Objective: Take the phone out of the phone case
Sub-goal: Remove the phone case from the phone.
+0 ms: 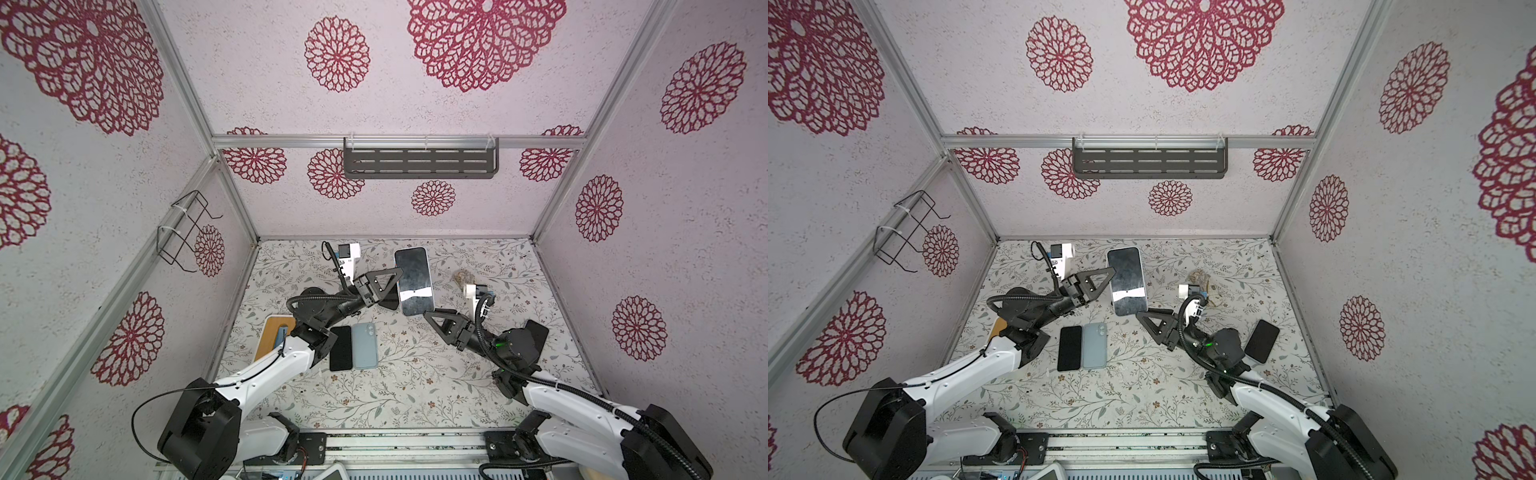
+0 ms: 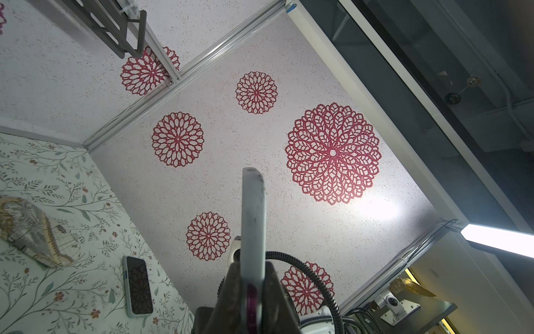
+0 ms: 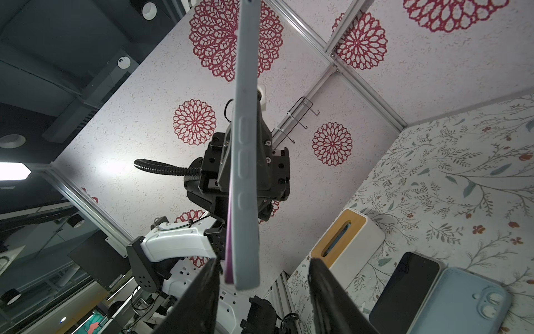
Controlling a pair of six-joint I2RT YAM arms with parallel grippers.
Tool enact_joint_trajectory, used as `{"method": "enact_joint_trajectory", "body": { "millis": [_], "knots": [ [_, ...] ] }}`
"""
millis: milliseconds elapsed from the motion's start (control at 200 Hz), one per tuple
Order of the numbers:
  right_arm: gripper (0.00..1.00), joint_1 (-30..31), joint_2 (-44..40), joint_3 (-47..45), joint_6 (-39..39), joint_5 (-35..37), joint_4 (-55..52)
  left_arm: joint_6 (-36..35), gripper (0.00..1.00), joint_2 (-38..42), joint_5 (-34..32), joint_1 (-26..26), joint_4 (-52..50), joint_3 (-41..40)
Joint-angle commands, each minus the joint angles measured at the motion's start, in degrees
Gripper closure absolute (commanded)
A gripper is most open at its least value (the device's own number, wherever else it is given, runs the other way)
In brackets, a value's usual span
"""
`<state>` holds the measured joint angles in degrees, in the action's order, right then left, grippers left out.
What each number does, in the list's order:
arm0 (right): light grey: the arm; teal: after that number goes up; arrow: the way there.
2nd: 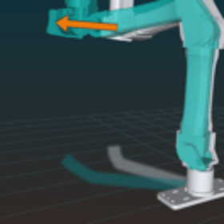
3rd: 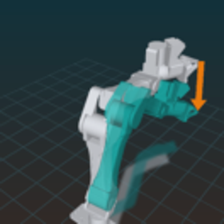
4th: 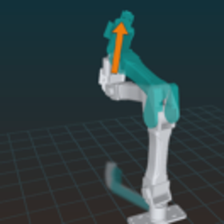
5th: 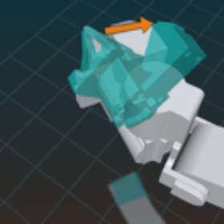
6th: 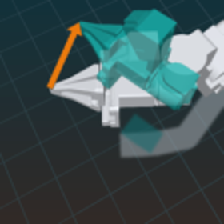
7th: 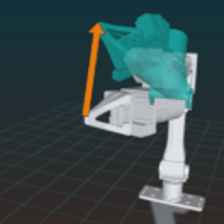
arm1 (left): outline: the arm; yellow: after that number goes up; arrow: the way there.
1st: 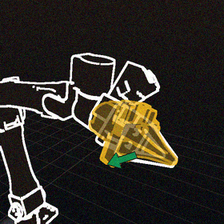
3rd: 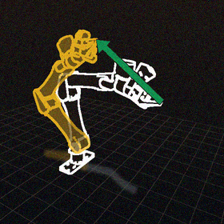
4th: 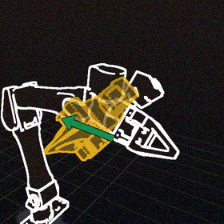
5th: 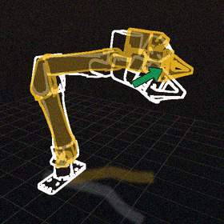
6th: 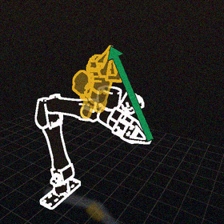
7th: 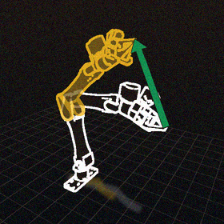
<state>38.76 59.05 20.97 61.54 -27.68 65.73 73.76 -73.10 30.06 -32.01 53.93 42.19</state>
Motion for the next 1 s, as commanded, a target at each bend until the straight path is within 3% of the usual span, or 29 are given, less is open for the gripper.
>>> {"method": "enact_joint_trajectory", "body": {
  "millis": [0, 991],
  "knots": [
    [0.48, 0.26, -1.06, -0.13, -0.72, -0.88, 2.82, 0.44, 1.0, 0.94, -1.23, -0.25, 2.49, 1.14],
    [0.43, 1.66, -0.07, -0.76, -1.23, -0.09, 3.79, 0.69, 1.0, 0.68, -1.15, -0.34, 3.97, 1.05]
  ]
}}
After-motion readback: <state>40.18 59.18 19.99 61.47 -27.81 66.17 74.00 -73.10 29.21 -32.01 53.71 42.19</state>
